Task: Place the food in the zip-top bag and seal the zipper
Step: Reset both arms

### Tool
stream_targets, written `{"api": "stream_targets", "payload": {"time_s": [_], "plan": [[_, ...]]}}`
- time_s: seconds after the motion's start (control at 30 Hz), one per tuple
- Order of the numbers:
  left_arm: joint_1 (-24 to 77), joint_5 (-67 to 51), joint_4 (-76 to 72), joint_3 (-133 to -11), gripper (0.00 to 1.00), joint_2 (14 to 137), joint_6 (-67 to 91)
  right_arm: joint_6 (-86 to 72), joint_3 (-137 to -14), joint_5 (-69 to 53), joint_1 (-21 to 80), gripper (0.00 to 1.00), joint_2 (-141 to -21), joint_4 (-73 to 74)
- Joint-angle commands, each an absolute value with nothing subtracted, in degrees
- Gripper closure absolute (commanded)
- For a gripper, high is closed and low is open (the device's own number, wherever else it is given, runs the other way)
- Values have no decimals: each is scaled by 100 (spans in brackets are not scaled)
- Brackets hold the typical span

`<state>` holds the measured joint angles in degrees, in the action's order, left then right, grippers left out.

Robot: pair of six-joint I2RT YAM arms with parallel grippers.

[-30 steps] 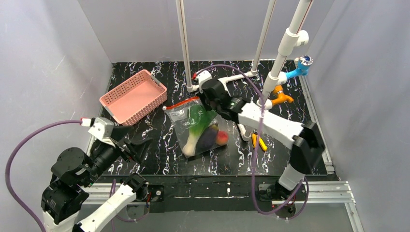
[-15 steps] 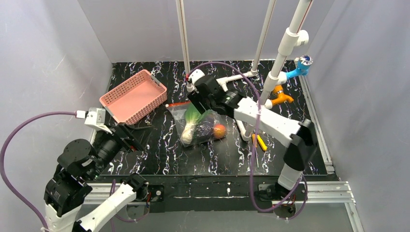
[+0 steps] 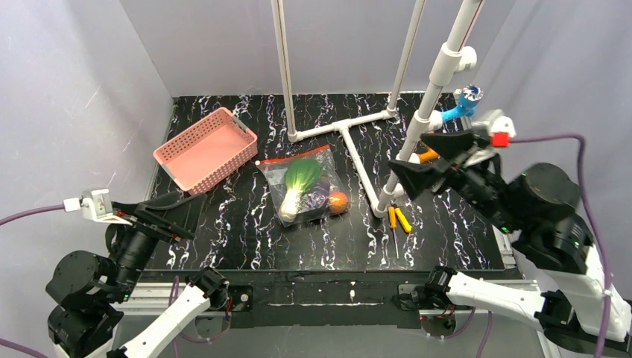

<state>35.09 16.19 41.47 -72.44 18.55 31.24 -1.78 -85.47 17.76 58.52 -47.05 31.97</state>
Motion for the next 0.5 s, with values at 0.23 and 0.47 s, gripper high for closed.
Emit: {"api": "stream_targets", "payload": {"time_s": [0.23, 0.47], "plan": [[3516, 1738, 4024, -7465, 1, 2026, 2863, -571, -8071, 2511, 5845, 2, -3815, 2726], [3515, 1704, 4007, -7470, 0, 2117, 2848, -606, -7820, 2510, 5849, 2, -3534, 2424]]}}
